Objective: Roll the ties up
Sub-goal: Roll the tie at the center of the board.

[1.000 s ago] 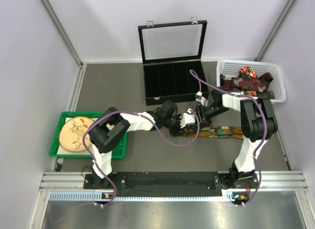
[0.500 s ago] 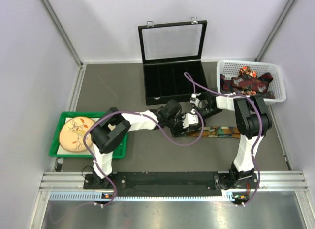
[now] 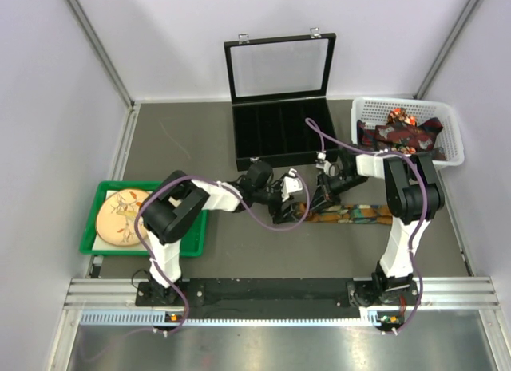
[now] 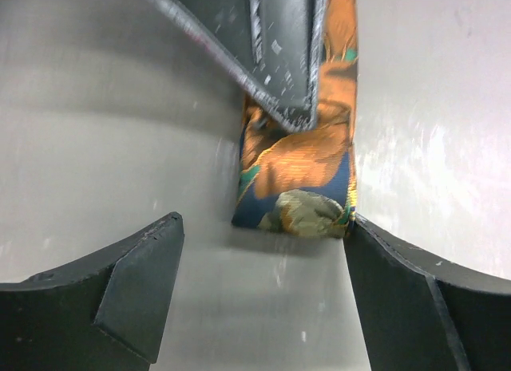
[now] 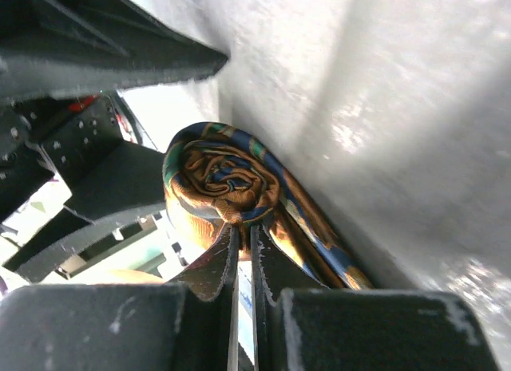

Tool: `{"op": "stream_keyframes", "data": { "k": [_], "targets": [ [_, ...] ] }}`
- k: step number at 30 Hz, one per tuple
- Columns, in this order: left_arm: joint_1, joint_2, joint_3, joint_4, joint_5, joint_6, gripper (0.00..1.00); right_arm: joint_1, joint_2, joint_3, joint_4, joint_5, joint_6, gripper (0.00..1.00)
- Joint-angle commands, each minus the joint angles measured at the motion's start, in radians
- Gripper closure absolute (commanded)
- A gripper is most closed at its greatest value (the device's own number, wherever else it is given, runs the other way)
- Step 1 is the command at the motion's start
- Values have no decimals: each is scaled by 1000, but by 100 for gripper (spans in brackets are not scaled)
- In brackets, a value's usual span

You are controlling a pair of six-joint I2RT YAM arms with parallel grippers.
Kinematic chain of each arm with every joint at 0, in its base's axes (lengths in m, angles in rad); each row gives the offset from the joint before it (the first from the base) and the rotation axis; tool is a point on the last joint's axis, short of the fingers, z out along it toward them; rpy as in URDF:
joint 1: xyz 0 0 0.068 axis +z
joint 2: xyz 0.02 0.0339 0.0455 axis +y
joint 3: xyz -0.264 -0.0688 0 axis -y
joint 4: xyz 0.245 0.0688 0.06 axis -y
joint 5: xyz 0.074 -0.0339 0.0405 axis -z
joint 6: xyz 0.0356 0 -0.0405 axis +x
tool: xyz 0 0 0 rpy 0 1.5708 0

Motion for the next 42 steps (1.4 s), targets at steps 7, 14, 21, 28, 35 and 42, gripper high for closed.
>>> {"op": "stream_keyframes", "data": {
  "k": [7,14,21,28,35,42],
  "targets": [
    [-91,148,15,127,-26,18,15,-15,23,1,-3,114,-66,100],
    [-97,158,17,44,-109,49,51,-15,-17,27,-40,44,-66,100],
    [-98,102,-22,-22,-159,29,67,-15,-45,38,-84,82,-66,100],
    [-94,49,-35,-85,-198,-15,38,-3,36,-9,25,179,-64,100],
    [-19,18,-91,71,18,-67,24,-3,63,-17,48,222,-66,100],
    [-20,96,-80,329,147,-227,23,-1,55,-37,66,238,-57,100]
  ]
}}
